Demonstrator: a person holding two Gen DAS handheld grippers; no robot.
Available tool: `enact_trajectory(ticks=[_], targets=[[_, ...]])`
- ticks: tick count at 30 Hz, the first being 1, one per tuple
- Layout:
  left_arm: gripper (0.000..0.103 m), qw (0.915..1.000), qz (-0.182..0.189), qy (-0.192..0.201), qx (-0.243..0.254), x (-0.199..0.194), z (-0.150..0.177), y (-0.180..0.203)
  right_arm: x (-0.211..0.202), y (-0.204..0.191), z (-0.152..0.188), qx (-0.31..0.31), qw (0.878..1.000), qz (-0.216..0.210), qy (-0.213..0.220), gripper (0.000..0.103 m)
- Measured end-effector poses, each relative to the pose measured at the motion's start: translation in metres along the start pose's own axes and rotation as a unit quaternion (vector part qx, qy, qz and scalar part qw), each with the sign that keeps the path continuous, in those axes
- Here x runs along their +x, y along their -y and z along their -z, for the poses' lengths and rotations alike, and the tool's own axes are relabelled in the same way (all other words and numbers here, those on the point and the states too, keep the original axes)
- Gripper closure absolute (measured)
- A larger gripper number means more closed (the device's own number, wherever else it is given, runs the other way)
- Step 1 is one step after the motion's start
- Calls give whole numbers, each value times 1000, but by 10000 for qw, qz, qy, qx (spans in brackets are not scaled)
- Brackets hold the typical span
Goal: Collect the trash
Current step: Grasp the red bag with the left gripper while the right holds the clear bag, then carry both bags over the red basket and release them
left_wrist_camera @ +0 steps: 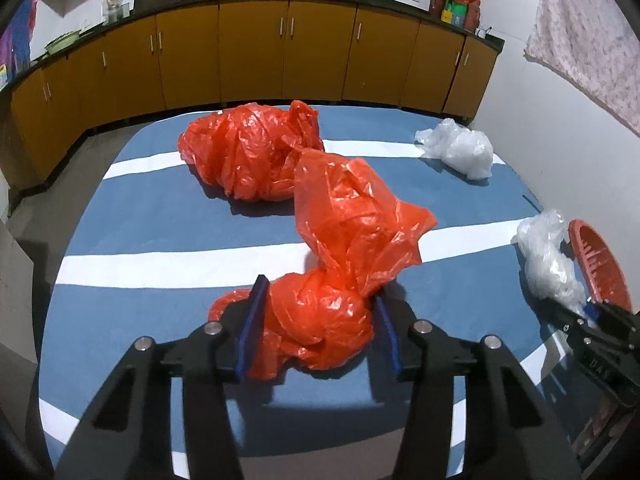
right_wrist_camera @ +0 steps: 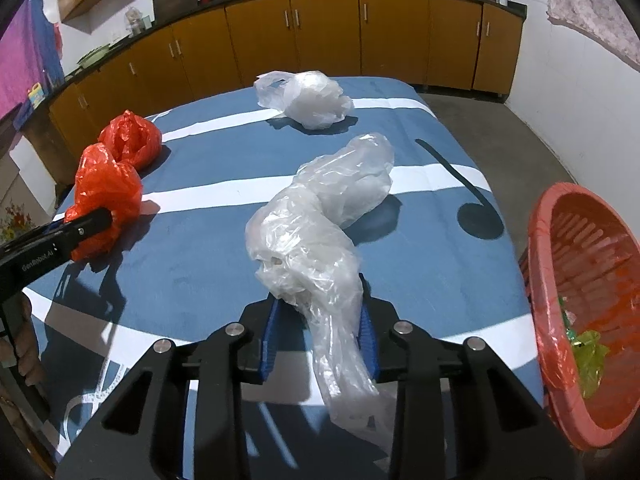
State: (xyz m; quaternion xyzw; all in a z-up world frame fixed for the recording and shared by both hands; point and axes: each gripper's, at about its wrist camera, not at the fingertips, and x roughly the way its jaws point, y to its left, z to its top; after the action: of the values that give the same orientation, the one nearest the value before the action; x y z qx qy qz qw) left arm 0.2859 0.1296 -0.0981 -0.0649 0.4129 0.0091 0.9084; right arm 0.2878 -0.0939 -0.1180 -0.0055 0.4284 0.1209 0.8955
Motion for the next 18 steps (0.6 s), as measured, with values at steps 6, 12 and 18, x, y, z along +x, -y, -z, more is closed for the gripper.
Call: enact_trajectory(ticks=[6,12,18], targets=[[56,9999,79,129,-30,-16,1,5,-14,8,4,99,9999,35,72,69],[56,9995,161,268,-4,-36,-1,14,-33,17,6,193,9995,100,217,69],[56,9987,290,405,88,-54,-3,31,-59,29,7,290,9986,185,409,69]])
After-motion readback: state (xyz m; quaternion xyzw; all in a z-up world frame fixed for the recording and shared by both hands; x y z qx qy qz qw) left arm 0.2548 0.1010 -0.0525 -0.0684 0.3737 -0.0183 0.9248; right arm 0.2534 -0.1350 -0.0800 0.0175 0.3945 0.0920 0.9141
